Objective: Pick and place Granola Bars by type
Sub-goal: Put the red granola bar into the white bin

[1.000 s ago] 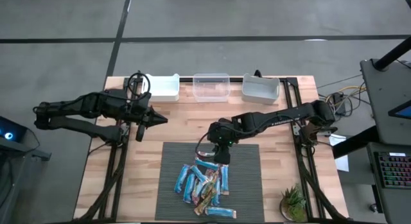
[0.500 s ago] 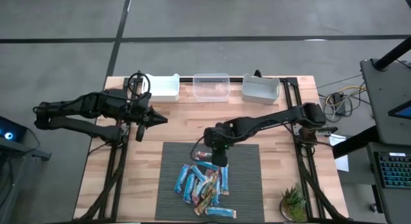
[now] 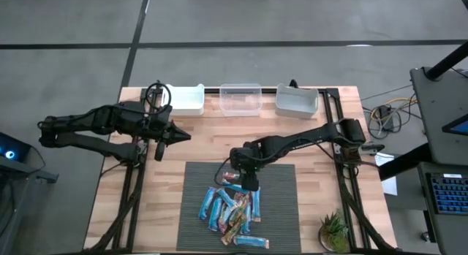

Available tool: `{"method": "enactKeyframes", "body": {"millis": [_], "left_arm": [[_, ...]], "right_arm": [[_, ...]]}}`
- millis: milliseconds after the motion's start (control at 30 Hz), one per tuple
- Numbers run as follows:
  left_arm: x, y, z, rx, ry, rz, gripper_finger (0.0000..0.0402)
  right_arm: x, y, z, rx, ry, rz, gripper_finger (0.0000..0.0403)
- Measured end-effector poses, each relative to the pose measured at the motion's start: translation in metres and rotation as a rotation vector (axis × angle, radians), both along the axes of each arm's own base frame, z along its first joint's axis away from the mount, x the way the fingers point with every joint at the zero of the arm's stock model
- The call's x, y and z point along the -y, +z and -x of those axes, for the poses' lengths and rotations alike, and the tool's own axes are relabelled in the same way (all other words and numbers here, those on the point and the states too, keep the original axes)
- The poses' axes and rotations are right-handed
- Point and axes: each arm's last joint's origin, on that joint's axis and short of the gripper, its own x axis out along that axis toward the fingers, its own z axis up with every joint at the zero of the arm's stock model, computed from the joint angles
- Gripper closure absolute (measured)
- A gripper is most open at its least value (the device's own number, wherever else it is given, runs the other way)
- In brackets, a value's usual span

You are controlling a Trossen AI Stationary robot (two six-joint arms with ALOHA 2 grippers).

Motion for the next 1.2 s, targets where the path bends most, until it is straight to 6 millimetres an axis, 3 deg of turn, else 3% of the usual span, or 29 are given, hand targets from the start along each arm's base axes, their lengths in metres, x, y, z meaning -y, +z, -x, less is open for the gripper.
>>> {"method": "enactKeyframes", "body": {"millis": [333, 1200], "left_arm": [[0.0, 0.0, 0.0, 0.0, 0.0, 0.0, 0.0402], [0.0, 0.0, 0.0, -0.001, -0.001, -0.004, 0.0402]], "right_arm": [[-0.001, -0.023, -0.005, -0.054, 0.038, 0.021, 0.0193], [0.0, -0.033, -0.002, -0.086, 0.038, 0.033, 0.0193]]}}
